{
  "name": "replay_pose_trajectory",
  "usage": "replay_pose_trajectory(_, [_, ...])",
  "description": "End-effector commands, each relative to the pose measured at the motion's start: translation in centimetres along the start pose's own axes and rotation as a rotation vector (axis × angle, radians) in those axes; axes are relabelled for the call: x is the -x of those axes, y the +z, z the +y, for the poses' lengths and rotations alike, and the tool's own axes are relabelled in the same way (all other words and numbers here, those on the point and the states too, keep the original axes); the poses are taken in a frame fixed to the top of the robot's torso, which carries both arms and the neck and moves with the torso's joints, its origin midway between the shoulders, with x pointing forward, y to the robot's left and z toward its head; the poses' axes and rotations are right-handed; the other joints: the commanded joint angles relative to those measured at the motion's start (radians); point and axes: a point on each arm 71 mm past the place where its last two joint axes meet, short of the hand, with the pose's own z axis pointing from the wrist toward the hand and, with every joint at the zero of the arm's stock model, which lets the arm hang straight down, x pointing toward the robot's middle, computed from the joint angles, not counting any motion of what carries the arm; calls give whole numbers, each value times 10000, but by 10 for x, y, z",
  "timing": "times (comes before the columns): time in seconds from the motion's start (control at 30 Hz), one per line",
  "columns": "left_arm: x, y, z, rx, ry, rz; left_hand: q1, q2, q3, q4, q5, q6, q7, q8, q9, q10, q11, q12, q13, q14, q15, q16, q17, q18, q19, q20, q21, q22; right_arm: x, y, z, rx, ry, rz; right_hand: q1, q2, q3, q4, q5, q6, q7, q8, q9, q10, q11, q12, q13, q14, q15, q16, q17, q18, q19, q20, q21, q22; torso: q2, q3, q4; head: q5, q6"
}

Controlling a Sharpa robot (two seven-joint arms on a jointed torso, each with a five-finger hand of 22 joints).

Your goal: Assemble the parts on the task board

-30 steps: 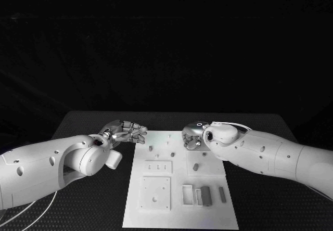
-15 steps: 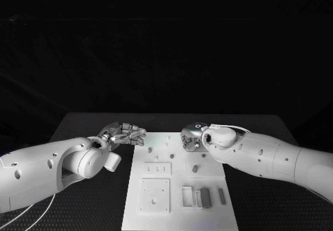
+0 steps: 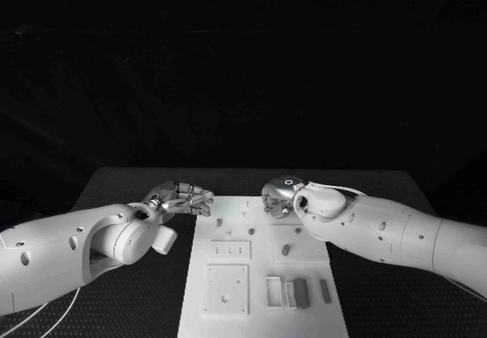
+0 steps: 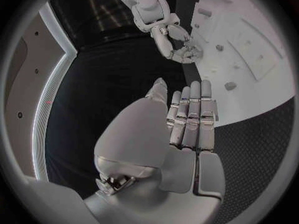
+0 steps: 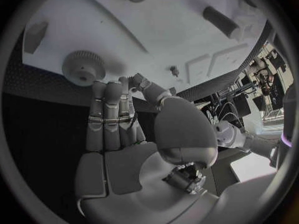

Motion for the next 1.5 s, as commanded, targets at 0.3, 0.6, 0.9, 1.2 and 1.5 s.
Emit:
replay_pose_trajectory(0.3, [-4, 1, -3, -104, -52, 203, -49, -36, 9, -9, 35, 41, 27, -40, -19, 41, 64, -47, -9, 69, -26, -62, 26, 157, 52, -11, -67, -18, 13, 15, 21, -11, -160, -983, -21, 74, -22, 39, 34, 316, -113, 31, 305, 90, -8, 18, 45, 69, -10, 54, 27, 122, 112, -24, 83, 232, 29, 6, 27, -5, 98])
replay_pose_trajectory(0.6, [-7, 3, -5, -130, -45, 269, -53, -39, 11, -10, 35, 45, 25, -44, -23, 45, 63, -53, -10, 70, -26, -71, 35, 155, 54, -13, -72, -19, 13, 32, 37, 68, -238, -937, -21, 70, -22, 41, 34, 325, -113, 21, 315, 98, -13, 8, 60, 74, -16, 61, 30, 122, 122, -33, 103, 232, 43, -6, 45, -29, 139])
replay_pose_trajectory(0.9, [-9, 5, -5, -141, -42, 335, -57, -39, 13, -10, 35, 48, 25, -48, -27, 48, 63, -58, -10, 73, -27, -79, 43, 153, 56, -14, -76, -20, 8, 39, 40, -73, -272, -806, -22, 75, -19, 40, 35, 322, -111, 8, 320, 94, -14, -6, 69, 73, -19, 63, 32, 122, 128, -39, 119, 231, 50, -27, 86, -75, 132])
replay_pose_trajectory(1.2, [-9, 5, -6, -163, -35, 335, -61, -44, 13, -11, 34, 49, 24, -52, -31, 50, 63, -64, -10, 74, -27, -86, 50, 151, 57, -15, -81, -21, 7, 41, 42, -94, -285, -729, -23, 78, -17, 40, 35, 323, -111, 0, 325, 92, -14, -16, 76, 74, -20, 66, 33, 122, 131, -43, 130, 231, 54, -10, 32, -17, 93])
replay_pose_trajectory(1.5, [-10, 6, -8, -194, -27, 363, -68, -49, 14, -9, 35, 50, 24, -57, -35, 52, 64, -70, -11, 75, -27, -95, 59, 148, 59, -16, -85, -22, 7, 44, 40, -171, -331, -682, -27, 79, -17, 41, 35, 325, -110, -8, 330, 95, -15, -25, 85, 75, -20, 69, 36, 122, 132, -47, 140, 231, 63, -3, 25, 9, 113])
